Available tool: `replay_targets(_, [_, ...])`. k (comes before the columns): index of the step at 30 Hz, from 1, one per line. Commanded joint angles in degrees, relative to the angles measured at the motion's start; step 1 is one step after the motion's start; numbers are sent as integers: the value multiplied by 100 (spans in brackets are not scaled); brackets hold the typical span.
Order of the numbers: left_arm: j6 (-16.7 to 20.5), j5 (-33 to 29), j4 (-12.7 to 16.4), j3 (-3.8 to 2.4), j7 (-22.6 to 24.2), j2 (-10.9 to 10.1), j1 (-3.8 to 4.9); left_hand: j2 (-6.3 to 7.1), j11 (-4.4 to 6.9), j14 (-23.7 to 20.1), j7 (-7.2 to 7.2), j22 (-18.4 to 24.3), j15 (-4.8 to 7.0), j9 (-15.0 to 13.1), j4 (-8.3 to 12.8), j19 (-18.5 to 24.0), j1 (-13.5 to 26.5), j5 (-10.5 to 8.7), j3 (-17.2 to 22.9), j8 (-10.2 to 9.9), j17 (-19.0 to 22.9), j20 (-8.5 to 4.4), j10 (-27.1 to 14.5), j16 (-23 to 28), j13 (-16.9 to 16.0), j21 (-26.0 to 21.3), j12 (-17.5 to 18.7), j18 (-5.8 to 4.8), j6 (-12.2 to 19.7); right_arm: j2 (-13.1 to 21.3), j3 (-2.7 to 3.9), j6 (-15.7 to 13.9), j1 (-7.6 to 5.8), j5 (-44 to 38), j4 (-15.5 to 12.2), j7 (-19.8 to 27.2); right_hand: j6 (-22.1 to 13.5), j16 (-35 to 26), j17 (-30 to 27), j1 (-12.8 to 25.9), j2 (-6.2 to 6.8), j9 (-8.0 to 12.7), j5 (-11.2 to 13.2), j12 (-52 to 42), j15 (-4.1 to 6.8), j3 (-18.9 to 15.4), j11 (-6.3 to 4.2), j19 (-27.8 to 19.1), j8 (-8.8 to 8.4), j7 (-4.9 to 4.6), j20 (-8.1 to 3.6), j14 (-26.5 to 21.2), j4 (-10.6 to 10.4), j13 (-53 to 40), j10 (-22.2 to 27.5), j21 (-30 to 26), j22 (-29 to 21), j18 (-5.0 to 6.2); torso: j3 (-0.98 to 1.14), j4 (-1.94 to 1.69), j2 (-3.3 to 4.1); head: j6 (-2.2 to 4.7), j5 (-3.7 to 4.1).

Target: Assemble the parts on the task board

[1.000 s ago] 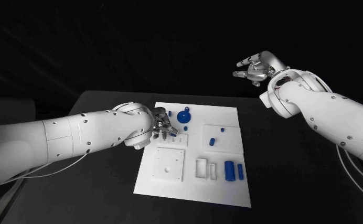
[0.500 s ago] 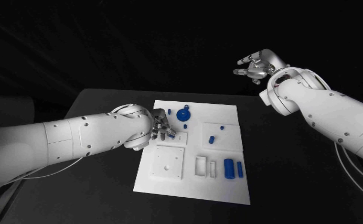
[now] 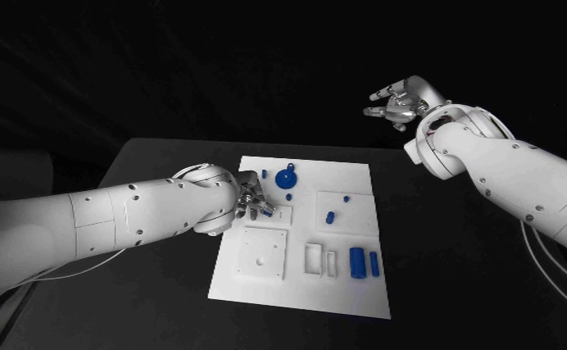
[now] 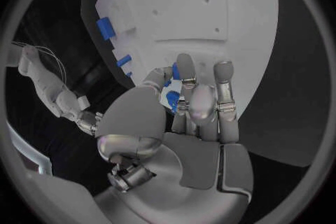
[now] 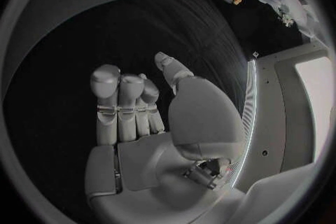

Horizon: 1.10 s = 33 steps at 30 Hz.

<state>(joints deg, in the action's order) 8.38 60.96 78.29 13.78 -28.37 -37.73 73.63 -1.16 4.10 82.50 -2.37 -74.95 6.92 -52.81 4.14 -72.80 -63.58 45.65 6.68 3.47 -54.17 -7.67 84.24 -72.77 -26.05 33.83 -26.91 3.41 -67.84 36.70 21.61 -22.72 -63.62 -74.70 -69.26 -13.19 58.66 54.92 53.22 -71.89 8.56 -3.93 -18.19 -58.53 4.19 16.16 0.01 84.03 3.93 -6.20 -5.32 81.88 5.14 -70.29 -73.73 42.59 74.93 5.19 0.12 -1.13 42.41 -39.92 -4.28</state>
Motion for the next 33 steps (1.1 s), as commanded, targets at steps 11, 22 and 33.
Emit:
replay_targets(11, [-130, 79, 11, -1, 24, 17, -6, -54, -1, 36, 295, -95, 9, 3, 698, -31, -33, 23, 660, 25, 37, 17, 205, -21, 17, -21, -25, 6, -353, -14, 3, 71, -3, -4, 15, -29, 48, -33, 7, 69, -7, 3, -25, -14, 6, 27, -16, 320, -32, -5, -11, 49, -3, 1, -6, 21, 233, 31, -5, -9, 4, -14, 9])
replay_targets(22, [-212, -3, 26, -2, -5, 15, -7, -55, -3, 36, 298, -97, 9, -13, 712, -33, -33, 49, 659, 28, 39, 15, 209, -32, 22, -21, -38, -1, -368, -28, 3, 81, -3, -5, 48, -43, 45, -44, 8, 72, -6, 4, -26, -5, 7, 20, -15, 318, -34, -6, -11, 48, 0, 9, 0, 15, 226, 31, -6, -15, 4, -30, 6])
replay_targets(33, [-282, -20, 12, -3, -48, 19, -7, -60, -4, 35, 299, -97, 9, -37, 725, -32, -25, 66, 666, 29, 40, 14, 207, -37, 26, -20, -45, -2, -371, -35, 3, 96, -3, -7, 72, -57, 42, -64, 4, 66, -7, 4, -24, 3, 6, 10, -15, 316, -34, -7, -11, 47, 6, 17, 7, -3, 215, 33, -8, -19, 5, -27, 13])
